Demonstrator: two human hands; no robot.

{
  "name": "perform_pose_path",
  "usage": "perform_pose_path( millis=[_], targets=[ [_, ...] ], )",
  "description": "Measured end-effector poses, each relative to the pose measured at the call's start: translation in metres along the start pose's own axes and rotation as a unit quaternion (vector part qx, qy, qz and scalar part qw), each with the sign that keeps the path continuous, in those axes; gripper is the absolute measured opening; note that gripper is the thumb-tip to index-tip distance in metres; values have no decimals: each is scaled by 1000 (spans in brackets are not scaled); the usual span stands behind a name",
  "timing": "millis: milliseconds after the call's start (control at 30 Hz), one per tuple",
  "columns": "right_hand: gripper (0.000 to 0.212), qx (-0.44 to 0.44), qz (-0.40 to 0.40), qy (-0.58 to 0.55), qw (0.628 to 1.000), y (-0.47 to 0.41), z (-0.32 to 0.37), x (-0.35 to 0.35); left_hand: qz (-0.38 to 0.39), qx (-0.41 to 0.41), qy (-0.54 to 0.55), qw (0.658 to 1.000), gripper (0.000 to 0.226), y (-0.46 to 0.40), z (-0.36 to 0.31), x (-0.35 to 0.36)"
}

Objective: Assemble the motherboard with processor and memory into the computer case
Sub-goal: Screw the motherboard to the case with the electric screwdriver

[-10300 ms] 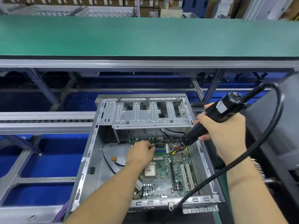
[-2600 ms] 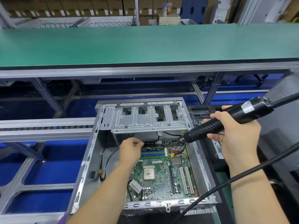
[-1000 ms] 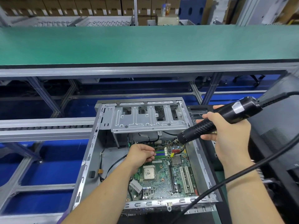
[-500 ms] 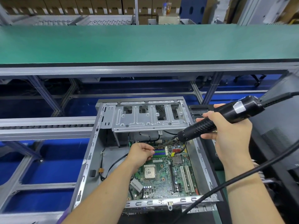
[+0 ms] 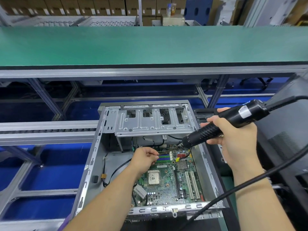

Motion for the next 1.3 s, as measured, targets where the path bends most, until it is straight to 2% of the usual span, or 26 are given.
perform_pose_path(
  millis=[200,367,667,867,933,1067,1300],
  targets=[
    [29,-9,47,-5,999,-4,0,-6,21,28,-70,997,11,4,-5,2],
    [22,-18,49,-1,999,-2,0,-3,10,46,-143,989,5,8,-7,4],
    [21,-19,49,-4,999,0,3,0,18,50,-127,990,8,7,-4,4],
    [21,-20,48,6,999,2,6,-1,35,48,-135,989,24,4,-3,4],
    [20,-23,51,17,998,2,9,-1,35,52,-165,984,28,2,-1,4],
    [21,-36,56,68,995,0,17,6,23,76,-215,973,18,-2,4,8],
    [28,-56,65,147,985,0,18,11,60,105,-286,951,8,-2,3,20]
  ],
)
Point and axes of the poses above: each hand's wrist, its own y-axis away from the middle knuckle, its own x-axis out of the palm, z = x × y, the point moved 1 cm from there along -y, towards the middle knuckle, and after that the axes turned 12 degrees about -x, right-handed, at the moved point
